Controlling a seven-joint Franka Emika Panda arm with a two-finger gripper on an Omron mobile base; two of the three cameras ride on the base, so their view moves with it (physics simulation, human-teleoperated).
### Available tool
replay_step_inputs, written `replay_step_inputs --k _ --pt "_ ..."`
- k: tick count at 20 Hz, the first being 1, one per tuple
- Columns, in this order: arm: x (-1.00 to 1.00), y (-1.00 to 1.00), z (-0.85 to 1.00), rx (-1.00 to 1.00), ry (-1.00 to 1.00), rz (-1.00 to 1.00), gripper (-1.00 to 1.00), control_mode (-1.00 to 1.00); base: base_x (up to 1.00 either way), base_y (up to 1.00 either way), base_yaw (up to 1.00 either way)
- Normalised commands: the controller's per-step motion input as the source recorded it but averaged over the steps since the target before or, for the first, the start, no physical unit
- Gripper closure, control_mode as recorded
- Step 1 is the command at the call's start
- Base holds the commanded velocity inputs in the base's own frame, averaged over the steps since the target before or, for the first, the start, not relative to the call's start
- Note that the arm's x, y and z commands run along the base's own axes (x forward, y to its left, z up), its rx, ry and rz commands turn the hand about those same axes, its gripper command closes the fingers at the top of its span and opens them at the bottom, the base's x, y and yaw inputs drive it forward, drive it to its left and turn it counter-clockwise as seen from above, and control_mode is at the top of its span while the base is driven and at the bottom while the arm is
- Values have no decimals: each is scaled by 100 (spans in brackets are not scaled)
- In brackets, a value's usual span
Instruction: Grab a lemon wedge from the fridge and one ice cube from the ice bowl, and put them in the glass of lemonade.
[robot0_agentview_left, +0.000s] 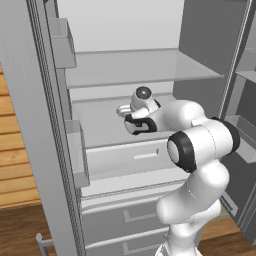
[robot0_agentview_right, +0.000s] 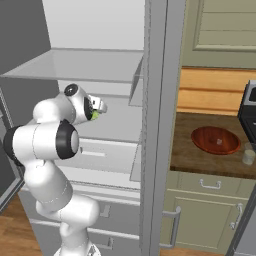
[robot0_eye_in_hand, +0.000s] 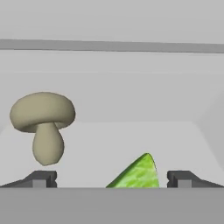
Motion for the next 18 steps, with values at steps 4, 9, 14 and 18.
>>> replay_step_inputs --k 4,9,14,18 --pt "-7 0 0 0 1 -7 -100 -100 0 0 0" --pt "-1 15 0 0 2 -10 -100 -100 0 0 0" --pt "0 27 0 0 0 -10 -100 -100 0 0 0" --pt "-1 17 -6 0 2 -9 -100 -100 0 0 0"
